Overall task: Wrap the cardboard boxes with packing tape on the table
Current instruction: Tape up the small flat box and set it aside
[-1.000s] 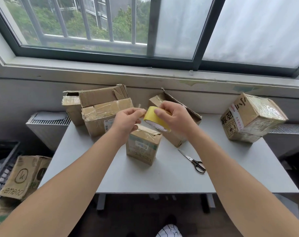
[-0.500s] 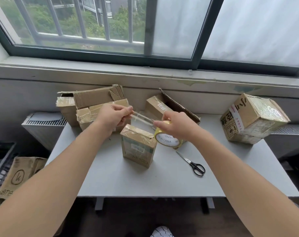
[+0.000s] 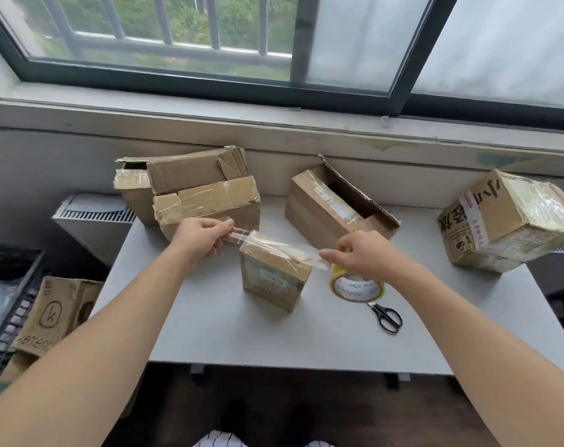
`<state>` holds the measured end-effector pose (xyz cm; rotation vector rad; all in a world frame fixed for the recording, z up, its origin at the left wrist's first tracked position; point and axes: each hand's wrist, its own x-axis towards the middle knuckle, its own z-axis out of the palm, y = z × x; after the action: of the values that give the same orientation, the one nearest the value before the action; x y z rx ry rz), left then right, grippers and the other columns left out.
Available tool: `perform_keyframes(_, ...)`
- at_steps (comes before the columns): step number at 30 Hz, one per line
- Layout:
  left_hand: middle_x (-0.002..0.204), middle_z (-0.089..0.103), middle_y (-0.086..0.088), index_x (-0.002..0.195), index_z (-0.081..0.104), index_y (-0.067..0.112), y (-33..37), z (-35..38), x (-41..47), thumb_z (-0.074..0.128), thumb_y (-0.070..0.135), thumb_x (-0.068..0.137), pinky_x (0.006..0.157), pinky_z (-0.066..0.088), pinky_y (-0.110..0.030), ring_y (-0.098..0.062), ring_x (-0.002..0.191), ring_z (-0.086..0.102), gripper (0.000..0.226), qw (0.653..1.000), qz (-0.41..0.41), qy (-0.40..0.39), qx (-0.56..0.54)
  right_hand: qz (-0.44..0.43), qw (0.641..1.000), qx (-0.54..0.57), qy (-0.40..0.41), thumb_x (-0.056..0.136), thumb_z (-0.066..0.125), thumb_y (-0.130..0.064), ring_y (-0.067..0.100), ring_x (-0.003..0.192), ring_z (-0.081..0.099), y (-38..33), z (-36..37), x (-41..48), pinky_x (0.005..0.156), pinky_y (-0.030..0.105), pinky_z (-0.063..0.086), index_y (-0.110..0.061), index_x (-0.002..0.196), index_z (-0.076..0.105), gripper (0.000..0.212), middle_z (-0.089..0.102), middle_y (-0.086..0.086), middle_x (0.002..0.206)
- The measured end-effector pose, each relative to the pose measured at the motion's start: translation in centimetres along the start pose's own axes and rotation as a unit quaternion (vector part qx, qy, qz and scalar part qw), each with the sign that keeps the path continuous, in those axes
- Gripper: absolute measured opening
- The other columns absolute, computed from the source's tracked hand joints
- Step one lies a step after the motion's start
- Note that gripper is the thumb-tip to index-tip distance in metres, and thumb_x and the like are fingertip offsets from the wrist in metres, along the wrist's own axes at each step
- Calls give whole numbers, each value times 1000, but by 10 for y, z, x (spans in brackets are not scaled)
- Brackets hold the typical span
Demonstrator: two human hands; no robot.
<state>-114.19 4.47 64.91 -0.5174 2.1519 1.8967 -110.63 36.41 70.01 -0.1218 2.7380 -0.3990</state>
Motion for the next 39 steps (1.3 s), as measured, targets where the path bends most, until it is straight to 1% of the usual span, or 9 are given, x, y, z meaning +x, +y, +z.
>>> perform_keyframes(6,72,66,-5,84,77,6,-10,10,11,72,19,96,44,38,-15,-12,56,40,19,997,-14,-61,-37,87,996,-32,6,88,51,-78,17,49,47,4,24,-1,50,31,35,-15,58,44,70,48,0,50)
perform_keyframes(9,79,67,-7,91,77,1,-14,7,17,82,25,88,45,40,-16,-11,54,41,25,997,-22,-60,-34,96,995,-14,18,87,51,-79,17,48,43,-1,26,-3,50,31,32,-16,58,41,70,44,-1,49)
perform_keyframes(11,74,64,-3,87,73,1,-13,7,19,90,27,78,47,41,-18,-10,52,42,32,997,-27,-57,-34,101,995,-8,25,87,52,-79,16,48,41,-4,30,-4,50,30,31,-17,57,40,70,41,-3,48)
perform_keyframes(16,68,61,1,71,60,14,-16,18,23,96,29,69,56,44,-26,-13,53,46,39,998,-22,-52,-9,114,993,-9,24,88,52,-77,16,48,42,-4,35,-7,49,30,32,-17,57,40,68,41,-4,48)
perform_keyframes(21,72,63,-2,68,55,15,-19,22,24,95,25,70,52,42,-23,-13,51,45,42,999,-23,-47,-10,120,992,-9,26,87,52,-79,17,49,42,-4,34,-4,50,30,32,-18,58,39,69,41,-3,49)
perform_keyframes(26,86,72,-7,66,54,17,-24,26,26,97,23,68,56,46,-25,-18,64,55,43,998,-47,-34,-19,127,992,-10,18,88,52,-77,17,51,47,-2,39,1,50,29,34,-17,58,44,68,46,-2,51)
perform_keyframes(32,87,72,-8,69,54,16,-22,28,29,93,20,73,56,47,-25,-18,70,61,40,997,-60,-44,-31,118,992,21,27,87,49,-80,17,52,49,7,51,7,51,31,37,-17,58,47,70,48,-2,52)
perform_keyframes(37,64,70,2,86,61,11,-24,28,19,83,15,85,51,50,-18,-5,49,60,23,980,-136,-95,-114,120,990,78,8,88,49,-79,18,57,57,10,65,7,57,35,47,-15,61,50,70,53,2,57)
perform_keyframes(39,63,70,2,88,66,7,-24,28,14,80,15,88,49,50,-17,-3,48,60,15,969,-165,-103,-149,120,988,99,7,89,48,-78,19,58,56,10,70,6,58,35,47,-14,60,49,70,52,3,58)
